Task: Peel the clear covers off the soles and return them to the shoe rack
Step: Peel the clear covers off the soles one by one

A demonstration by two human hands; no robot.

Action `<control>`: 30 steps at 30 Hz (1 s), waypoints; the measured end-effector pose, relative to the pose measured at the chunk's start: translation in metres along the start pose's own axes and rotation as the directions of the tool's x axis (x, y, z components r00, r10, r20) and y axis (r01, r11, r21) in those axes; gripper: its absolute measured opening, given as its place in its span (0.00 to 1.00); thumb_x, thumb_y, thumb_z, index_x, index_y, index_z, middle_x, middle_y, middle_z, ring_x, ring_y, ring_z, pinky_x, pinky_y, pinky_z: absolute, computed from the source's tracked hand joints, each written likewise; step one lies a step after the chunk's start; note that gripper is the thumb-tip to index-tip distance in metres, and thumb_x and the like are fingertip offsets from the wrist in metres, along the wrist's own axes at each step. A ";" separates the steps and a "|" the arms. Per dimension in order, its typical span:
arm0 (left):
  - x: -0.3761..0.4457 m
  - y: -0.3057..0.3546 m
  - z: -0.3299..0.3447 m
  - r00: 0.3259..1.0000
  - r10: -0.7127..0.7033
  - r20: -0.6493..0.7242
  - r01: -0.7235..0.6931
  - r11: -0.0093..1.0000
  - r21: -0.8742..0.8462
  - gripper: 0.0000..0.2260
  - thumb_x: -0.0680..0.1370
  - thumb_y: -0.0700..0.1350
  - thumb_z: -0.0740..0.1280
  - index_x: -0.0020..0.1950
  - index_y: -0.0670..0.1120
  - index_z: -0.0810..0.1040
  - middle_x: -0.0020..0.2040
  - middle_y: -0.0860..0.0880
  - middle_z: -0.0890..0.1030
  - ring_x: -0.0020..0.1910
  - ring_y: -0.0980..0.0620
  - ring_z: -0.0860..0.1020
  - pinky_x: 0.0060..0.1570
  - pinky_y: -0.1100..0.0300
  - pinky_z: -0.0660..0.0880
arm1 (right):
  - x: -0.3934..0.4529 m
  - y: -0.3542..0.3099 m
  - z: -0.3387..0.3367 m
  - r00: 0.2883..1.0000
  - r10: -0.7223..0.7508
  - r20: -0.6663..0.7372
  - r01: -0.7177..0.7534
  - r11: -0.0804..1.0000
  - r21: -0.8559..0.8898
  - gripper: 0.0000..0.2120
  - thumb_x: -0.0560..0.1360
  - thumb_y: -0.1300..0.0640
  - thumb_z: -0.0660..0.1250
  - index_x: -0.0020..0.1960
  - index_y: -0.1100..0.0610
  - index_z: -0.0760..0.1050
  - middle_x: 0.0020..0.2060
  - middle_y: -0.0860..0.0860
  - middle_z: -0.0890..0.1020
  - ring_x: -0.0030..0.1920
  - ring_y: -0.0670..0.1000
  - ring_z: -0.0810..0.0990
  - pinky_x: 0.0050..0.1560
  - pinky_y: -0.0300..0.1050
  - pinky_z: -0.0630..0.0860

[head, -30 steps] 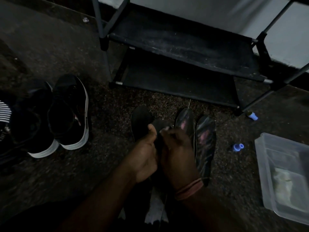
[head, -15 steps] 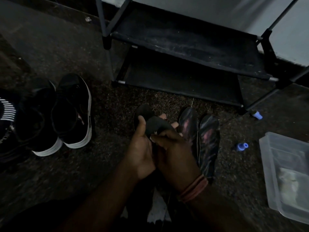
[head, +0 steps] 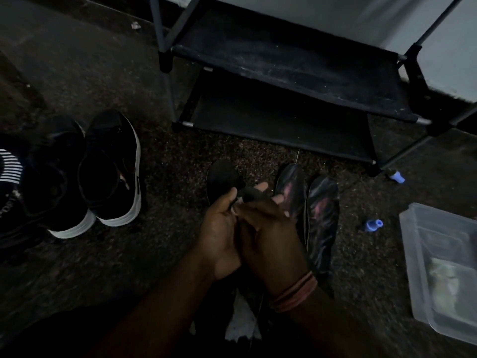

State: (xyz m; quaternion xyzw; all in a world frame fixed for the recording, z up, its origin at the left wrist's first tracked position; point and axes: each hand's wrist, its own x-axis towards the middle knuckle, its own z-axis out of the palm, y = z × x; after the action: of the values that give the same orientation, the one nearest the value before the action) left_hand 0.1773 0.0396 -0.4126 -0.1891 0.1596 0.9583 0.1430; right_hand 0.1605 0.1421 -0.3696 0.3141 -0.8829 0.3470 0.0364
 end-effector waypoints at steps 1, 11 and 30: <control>0.001 0.000 -0.002 1.000 0.005 -0.006 -0.005 1.000 -0.003 0.26 0.85 0.58 0.54 0.79 0.46 0.68 0.75 0.37 0.71 0.77 0.36 0.66 0.80 0.41 0.53 | 0.002 0.001 -0.004 1.000 -0.014 0.010 0.014 1.000 0.011 0.14 0.70 0.66 0.69 0.54 0.60 0.83 0.53 0.58 0.84 0.56 0.57 0.81 0.64 0.51 0.75; -0.004 -0.004 0.007 0.999 -0.008 -0.048 0.006 1.000 -0.027 0.24 0.83 0.54 0.56 0.73 0.42 0.75 0.71 0.39 0.76 0.70 0.44 0.75 0.73 0.50 0.66 | 0.004 0.000 -0.007 0.998 0.028 -0.061 -0.025 0.999 0.047 0.10 0.73 0.64 0.68 0.51 0.56 0.84 0.49 0.50 0.85 0.52 0.49 0.82 0.57 0.49 0.77; -0.004 0.017 0.015 0.978 0.019 -0.208 0.016 0.986 0.166 0.23 0.86 0.54 0.54 0.69 0.40 0.77 0.65 0.41 0.82 0.65 0.47 0.79 0.66 0.52 0.73 | 0.019 0.031 -0.043 0.962 0.227 -0.154 -0.237 0.971 -0.045 0.07 0.75 0.64 0.70 0.47 0.54 0.84 0.44 0.48 0.86 0.44 0.49 0.84 0.49 0.46 0.80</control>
State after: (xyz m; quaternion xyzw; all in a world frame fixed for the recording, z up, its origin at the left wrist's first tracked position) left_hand 0.1707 0.0287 -0.3930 -0.2761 0.2538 0.9164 0.1399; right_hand 0.1203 0.1767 -0.3500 0.1806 -0.9190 0.3433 0.0705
